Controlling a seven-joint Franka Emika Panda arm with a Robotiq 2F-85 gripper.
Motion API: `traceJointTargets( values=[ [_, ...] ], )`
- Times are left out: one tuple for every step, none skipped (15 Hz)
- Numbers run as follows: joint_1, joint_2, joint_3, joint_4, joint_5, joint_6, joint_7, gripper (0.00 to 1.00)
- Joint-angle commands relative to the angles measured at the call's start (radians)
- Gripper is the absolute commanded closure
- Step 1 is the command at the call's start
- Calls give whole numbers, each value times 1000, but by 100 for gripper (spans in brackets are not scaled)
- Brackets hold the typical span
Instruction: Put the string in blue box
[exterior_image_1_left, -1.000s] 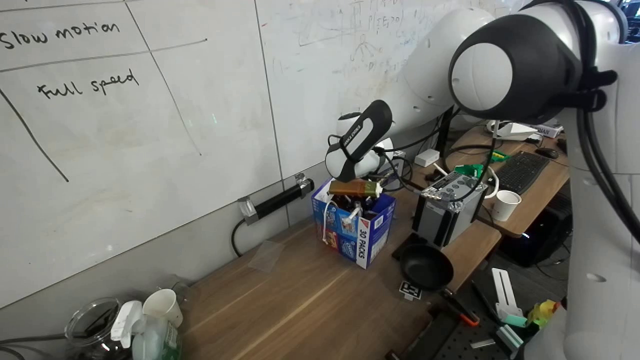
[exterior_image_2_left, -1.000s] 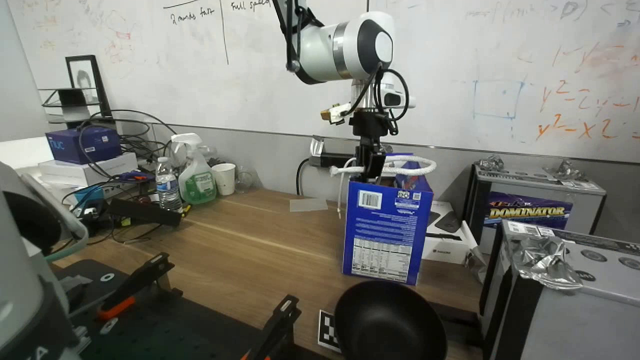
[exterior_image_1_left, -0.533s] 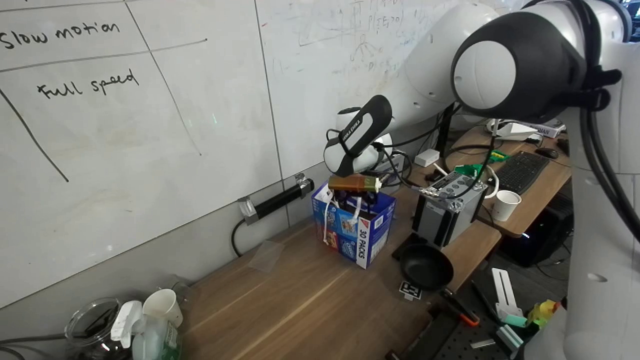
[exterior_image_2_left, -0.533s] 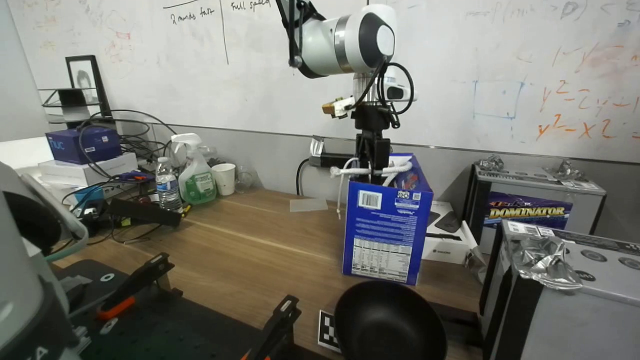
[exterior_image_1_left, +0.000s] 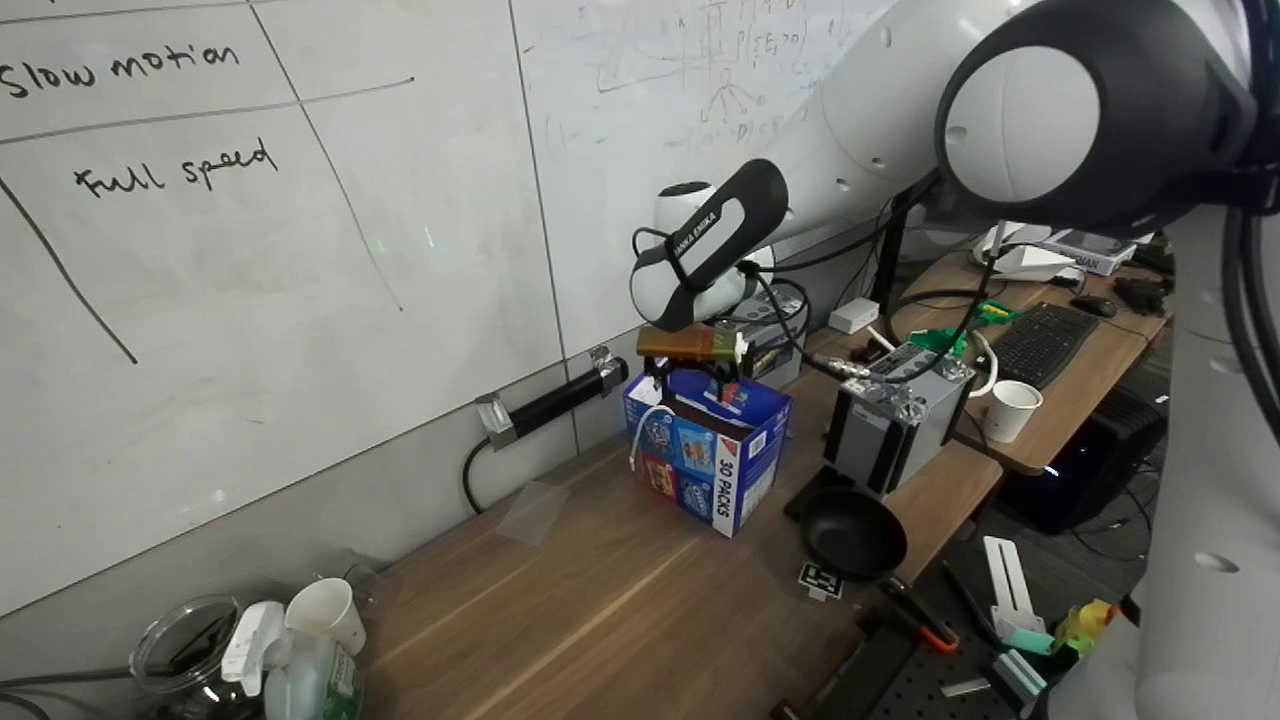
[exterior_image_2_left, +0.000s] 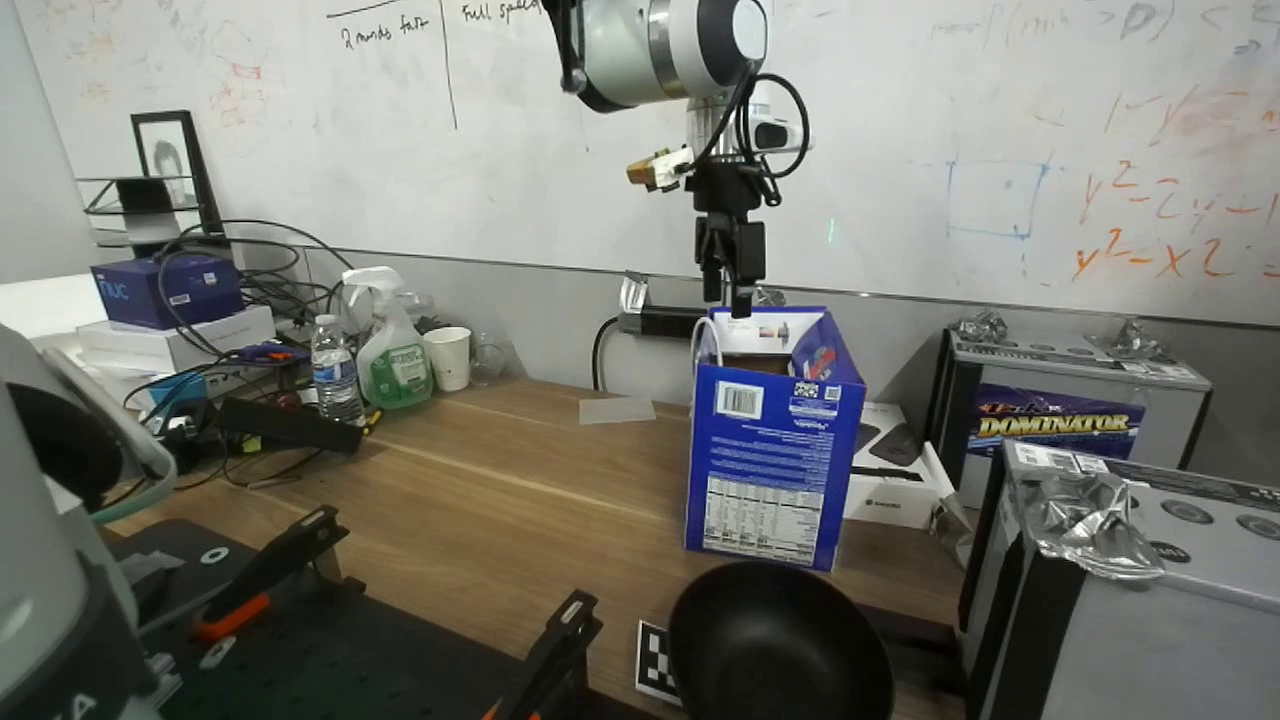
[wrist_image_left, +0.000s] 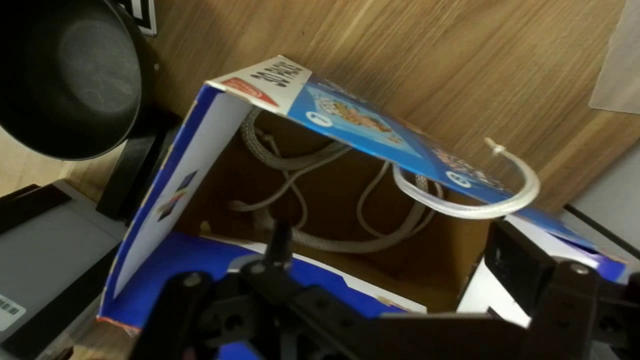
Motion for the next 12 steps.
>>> traceJointTargets(
  values=[
    [33, -56, 26, 2, -17, -20, -15, 0],
    [39, -62, 38, 2, -9, -13, -16, 0],
    [46, -62, 53, 4, -2, -7, -22, 0],
    [49, -59, 67, 10, 11, -7, -25, 0],
    [53, -49, 80, 16, 26, -2, -23, 0],
    [55, -39, 93, 22, 36, 4, -30, 0],
    [61, -19, 100, 32, 40, 13, -17, 0],
    [59, 1, 111, 43, 58, 12, -19, 0],
    [61, 20, 116, 52, 67, 18, -16, 0],
    [67, 47, 114, 65, 66, 33, 1, 0],
    [72, 70, 112, 75, 66, 43, 13, 0],
    [85, 104, 99, 93, 46, 57, 42, 0]
  ],
)
